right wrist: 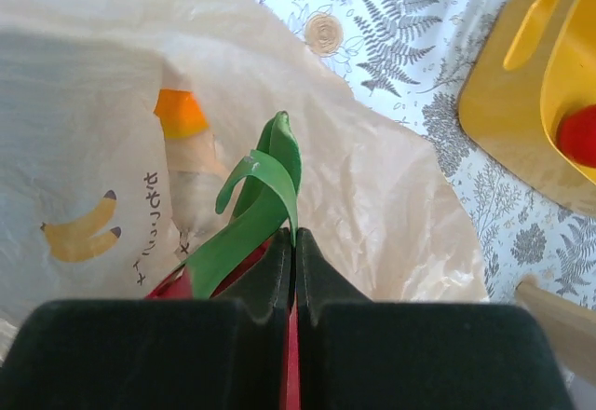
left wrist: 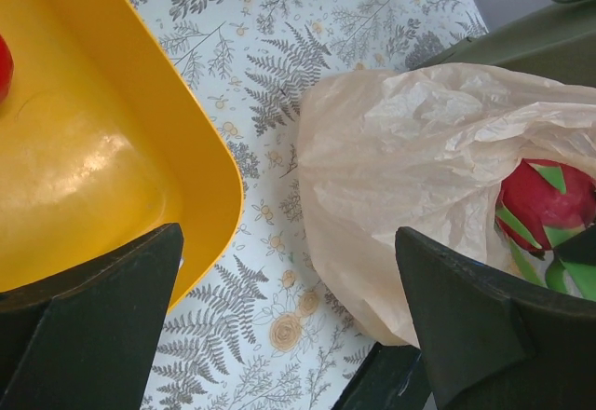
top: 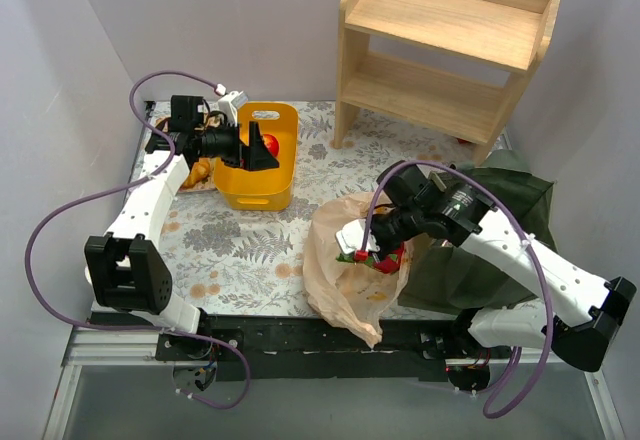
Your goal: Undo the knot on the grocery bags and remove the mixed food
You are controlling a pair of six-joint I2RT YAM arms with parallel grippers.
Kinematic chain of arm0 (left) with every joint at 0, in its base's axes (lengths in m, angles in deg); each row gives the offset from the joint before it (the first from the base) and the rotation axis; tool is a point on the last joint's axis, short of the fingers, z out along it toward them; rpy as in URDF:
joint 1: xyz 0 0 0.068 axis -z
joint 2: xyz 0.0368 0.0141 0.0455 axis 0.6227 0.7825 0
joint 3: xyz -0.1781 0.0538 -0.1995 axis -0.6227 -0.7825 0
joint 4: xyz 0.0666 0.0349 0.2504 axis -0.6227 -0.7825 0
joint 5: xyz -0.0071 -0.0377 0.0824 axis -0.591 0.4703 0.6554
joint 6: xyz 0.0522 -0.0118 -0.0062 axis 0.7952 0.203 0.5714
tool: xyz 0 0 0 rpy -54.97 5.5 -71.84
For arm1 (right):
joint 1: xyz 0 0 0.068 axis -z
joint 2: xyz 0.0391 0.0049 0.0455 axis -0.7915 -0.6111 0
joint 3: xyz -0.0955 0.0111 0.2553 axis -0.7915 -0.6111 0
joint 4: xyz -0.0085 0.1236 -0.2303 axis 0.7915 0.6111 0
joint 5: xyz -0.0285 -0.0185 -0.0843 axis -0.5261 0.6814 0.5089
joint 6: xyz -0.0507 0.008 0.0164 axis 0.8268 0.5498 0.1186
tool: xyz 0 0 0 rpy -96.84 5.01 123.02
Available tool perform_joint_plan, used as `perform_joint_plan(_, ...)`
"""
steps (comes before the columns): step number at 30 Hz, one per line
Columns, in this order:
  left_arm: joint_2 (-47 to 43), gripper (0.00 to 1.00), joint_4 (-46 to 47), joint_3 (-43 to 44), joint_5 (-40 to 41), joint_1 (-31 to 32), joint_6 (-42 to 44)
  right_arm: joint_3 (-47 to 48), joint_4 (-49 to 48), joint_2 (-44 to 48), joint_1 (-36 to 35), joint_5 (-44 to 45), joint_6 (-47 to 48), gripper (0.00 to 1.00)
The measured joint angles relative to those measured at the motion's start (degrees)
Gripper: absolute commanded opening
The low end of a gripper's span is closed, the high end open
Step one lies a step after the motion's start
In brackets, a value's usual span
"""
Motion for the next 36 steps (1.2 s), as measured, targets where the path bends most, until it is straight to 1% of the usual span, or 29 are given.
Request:
perform_joint_plan(3,0.7,0.98,0.1,1.3,-1.1,0.0,0.0,3.3,0.5,0.0,0.8,-0.8,-6.1,0.01)
perform_joint_plan(5,0.7,0.98,0.2,2.4,-2.0,0.0,-0.1,6.4,-0.8,0.0,1.6,-1.1,-11.8,0.01)
perform_joint_plan(8,0.5,0.98,1.5,4.0,-3.6,0.0,-1.3,10.2,-7.8,0.1,3.1,-0.2,-22.1,0.01)
perform_joint_plan(11,0.2,0.98,2.3,5.7,-5.4,0.0,-3.6,13.9,-14.3,-0.7,5.0,2.7,-31.8,0.01)
perform_joint_plan(13,-0.3,0.98,3.0,7.3,-6.7,0.3,-5.1,18.4,-17.7,-3.1,6.9,4.3,-37.5,0.01)
perform_joint_plan(17,-1.4,0.98,4.3,11.9,-10.7,1.7,-7.1,25.8,-24.7,-9.5,9.8,6.7,-45.2,0.01)
perform_joint_plan(21,-2.1,0.98,4.7,15.0,-13.9,2.9,-7.8,27.5,-29.2,-14.3,10.9,6.9,-49.7,0.01)
perform_joint_plan(25,-2.1,0.98,4.9,16.3,-15.7,3.5,-7.9,27.5,-30.0,-17.5,10.9,6.8,-52.7,0.01)
perform_joint_plan(33,-0.9,0.98,5.0,17.6,-16.1,4.7,-8.0,27.5,-31.8,-18.2,10.9,6.0,-55.2,0.01)
perform_joint_plan(34,-0.5,0.97,5.0,17.8,-16.1,5.0,-8.0,27.5,-32.2,-18.2,10.9,5.8,-55.4,0.01)
perform_joint_plan(36,0.4,0.9,5.3,18.0,-16.1,5.7,-8.0,27.5,-32.9,-18.3,10.9,5.4,-55.7,0.01)
